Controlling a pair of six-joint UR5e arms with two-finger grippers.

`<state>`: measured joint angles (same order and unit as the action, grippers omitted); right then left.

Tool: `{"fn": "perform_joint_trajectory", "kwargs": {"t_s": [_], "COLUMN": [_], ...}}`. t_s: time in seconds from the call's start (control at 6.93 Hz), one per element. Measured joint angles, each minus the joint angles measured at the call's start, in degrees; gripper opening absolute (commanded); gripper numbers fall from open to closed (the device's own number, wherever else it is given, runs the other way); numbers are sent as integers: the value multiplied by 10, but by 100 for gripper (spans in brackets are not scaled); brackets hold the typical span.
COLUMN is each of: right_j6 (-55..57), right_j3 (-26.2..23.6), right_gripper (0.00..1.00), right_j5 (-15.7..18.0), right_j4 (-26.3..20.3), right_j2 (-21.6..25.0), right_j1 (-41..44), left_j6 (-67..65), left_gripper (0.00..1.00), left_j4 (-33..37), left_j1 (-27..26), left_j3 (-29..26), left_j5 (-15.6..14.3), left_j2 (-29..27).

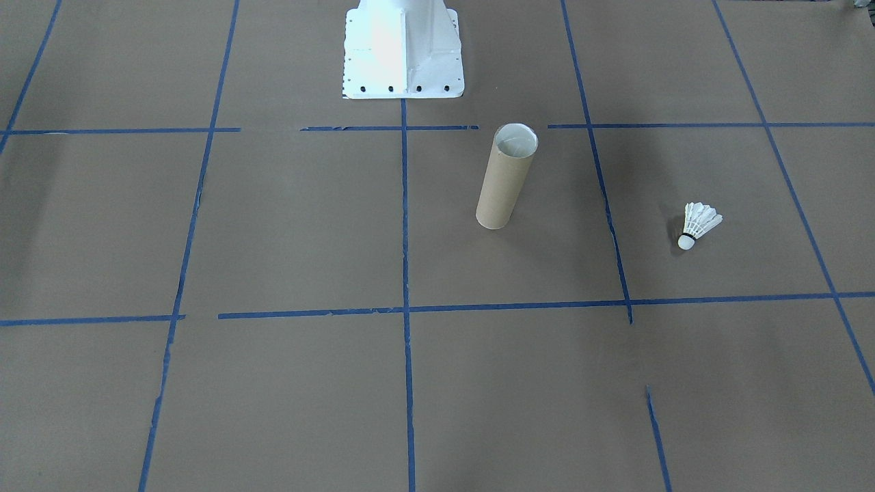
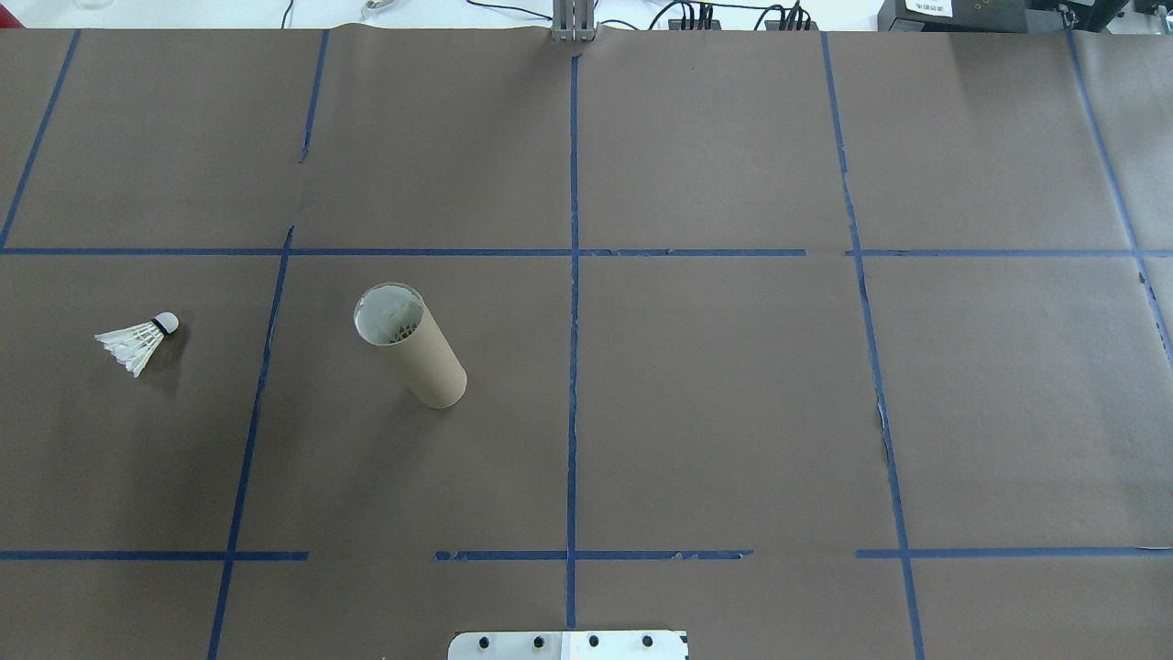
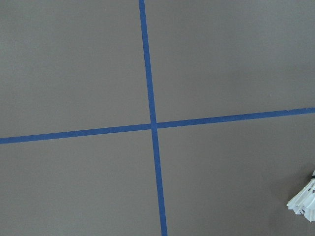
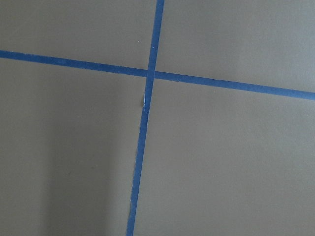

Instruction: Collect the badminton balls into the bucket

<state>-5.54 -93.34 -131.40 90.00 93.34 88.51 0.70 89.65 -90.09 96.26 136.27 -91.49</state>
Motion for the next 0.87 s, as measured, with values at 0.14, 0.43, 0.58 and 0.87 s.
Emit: {"fn": "perform_joint_trajectory", "kwargs": {"t_s": [0.14, 0.43, 0.58, 0.87], "right_j6": [0, 0, 0, 0], "right_j3": [0, 0, 0, 0], "right_gripper": [100, 100, 100, 100], "right_j5": [0, 0, 0, 0], "right_j4": [0, 0, 0, 0], "right_j2": [0, 0, 0, 0], "right_j1": [0, 0, 0, 0], "left_j6": [0, 0, -3, -4], "left_gripper": [100, 100, 100, 100], "left_j4": [0, 1, 3, 28], "left_j1": [0, 0, 1, 2], "left_j3": [1, 5, 5, -12], "left_j5": [0, -1, 0, -5], "left_j2": [0, -3, -16, -60]}}
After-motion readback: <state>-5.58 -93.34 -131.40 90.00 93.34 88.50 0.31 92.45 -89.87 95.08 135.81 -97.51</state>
